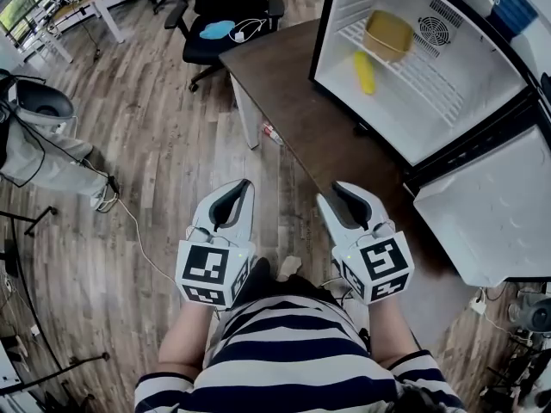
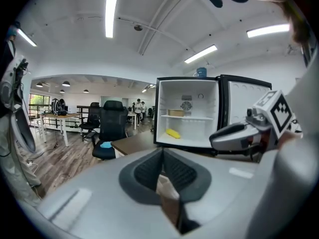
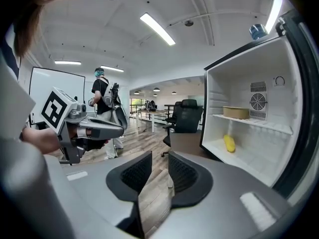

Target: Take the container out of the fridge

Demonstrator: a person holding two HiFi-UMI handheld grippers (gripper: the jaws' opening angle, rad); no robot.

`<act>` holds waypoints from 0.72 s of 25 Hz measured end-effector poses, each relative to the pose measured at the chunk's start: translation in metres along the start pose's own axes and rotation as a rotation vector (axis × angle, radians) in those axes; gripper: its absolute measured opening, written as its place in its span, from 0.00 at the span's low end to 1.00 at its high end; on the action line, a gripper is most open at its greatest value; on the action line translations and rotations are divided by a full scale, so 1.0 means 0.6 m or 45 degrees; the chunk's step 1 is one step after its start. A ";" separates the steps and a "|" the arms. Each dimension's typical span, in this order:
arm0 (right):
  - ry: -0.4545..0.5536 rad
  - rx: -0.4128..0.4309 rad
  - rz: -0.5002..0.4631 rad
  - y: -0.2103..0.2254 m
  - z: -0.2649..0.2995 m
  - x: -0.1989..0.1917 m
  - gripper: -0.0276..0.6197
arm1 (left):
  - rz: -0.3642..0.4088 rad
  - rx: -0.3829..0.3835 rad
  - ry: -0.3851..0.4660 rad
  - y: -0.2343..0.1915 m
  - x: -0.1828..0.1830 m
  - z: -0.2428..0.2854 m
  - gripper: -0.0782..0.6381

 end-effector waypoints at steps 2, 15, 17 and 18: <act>0.005 0.002 0.003 0.016 0.005 0.000 0.18 | 0.006 -0.002 -0.003 0.004 0.003 0.018 0.11; 0.053 -0.046 -0.055 0.111 0.024 0.029 0.21 | 0.034 -0.054 0.001 0.030 0.022 0.095 0.11; 0.061 -0.065 -0.066 0.128 0.028 0.040 0.21 | 0.033 -0.068 0.009 0.029 0.030 0.113 0.11; 0.063 -0.072 -0.070 0.137 0.031 0.045 0.21 | 0.032 -0.076 0.009 0.029 0.033 0.123 0.11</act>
Point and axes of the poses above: the fingertips, and each gripper's own axes: z forward along the fingers, y to its right, x out of its top, the point moved 1 cm from there along -z, backward along the fingers, and after that the axes turned 4 degrees about -z, right-handed, at the moved point
